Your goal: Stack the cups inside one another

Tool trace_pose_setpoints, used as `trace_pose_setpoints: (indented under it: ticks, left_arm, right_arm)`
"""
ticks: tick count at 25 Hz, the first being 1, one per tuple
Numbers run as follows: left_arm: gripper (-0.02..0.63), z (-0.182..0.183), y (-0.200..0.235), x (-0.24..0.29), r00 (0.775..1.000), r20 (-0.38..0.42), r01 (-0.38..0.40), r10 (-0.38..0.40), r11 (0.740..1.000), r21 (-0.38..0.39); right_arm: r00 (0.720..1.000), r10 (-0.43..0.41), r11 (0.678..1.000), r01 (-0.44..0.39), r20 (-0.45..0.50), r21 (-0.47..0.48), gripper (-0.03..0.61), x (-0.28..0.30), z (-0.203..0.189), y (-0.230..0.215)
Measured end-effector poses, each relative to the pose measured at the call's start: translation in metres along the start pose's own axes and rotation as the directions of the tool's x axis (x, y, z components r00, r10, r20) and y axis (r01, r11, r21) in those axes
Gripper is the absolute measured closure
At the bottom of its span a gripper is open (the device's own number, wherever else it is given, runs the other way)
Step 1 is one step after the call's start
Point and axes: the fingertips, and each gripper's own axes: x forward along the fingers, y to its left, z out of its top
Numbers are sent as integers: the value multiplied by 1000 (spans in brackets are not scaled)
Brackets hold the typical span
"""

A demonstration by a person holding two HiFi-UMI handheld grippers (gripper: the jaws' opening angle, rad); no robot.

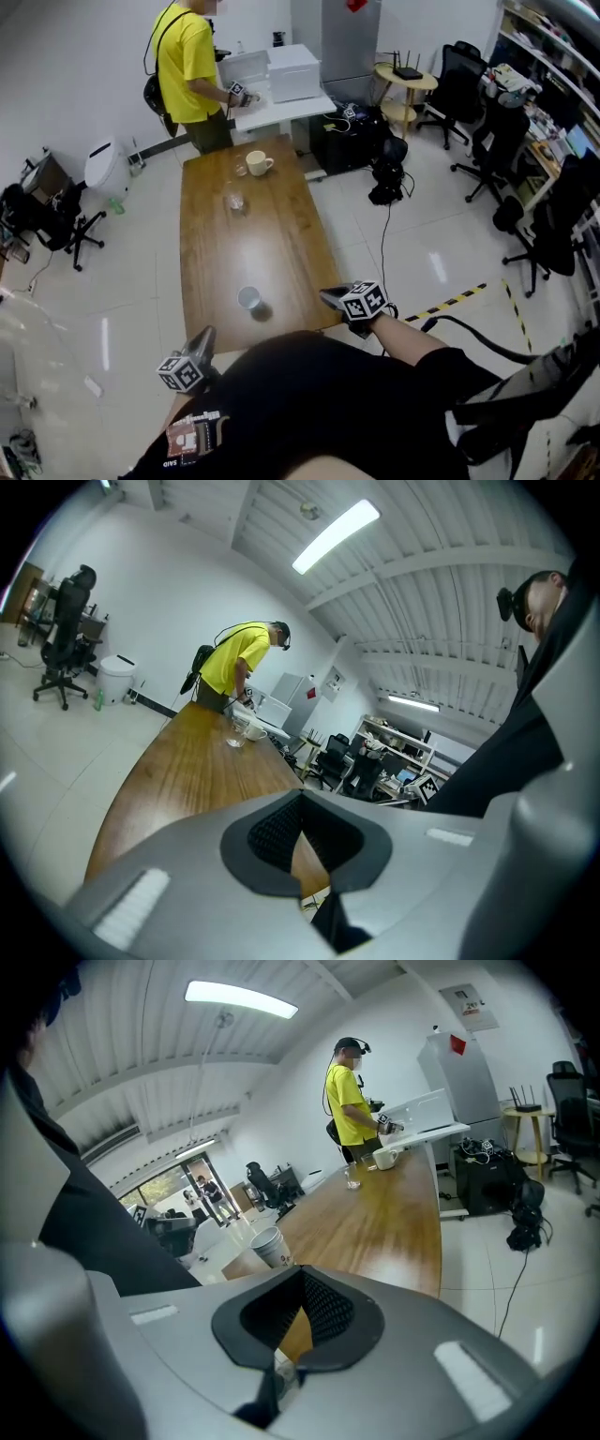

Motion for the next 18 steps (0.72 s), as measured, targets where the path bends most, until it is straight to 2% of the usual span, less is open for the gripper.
trace_pose_setpoints:
  ticks: [3, 6, 13, 18]
  left_arm:
    - [612, -7, 3, -4, 1000, 12, -2, 2, 1000, -14]
    - [612, -6, 8, -3, 1000, 15, 8, -8, 1000, -7]
    - [612, -18, 23, -9, 1000, -6, 7, -7, 1000, -26]
    - [612, -14, 23, -5, 1000, -11, 21, -21, 1000, -21]
  right_arm:
    - [1000, 13, 1000, -14, 6, 4, 565, 1, 3, 4]
    - [1000, -7, 1000, 7, -2, -15, 566, 3, 2, 4]
    - [999, -21, 999, 20, -41, -37, 566, 13, -13, 12]
    - [998, -28, 999, 26, -51, -48, 566, 16, -9, 14]
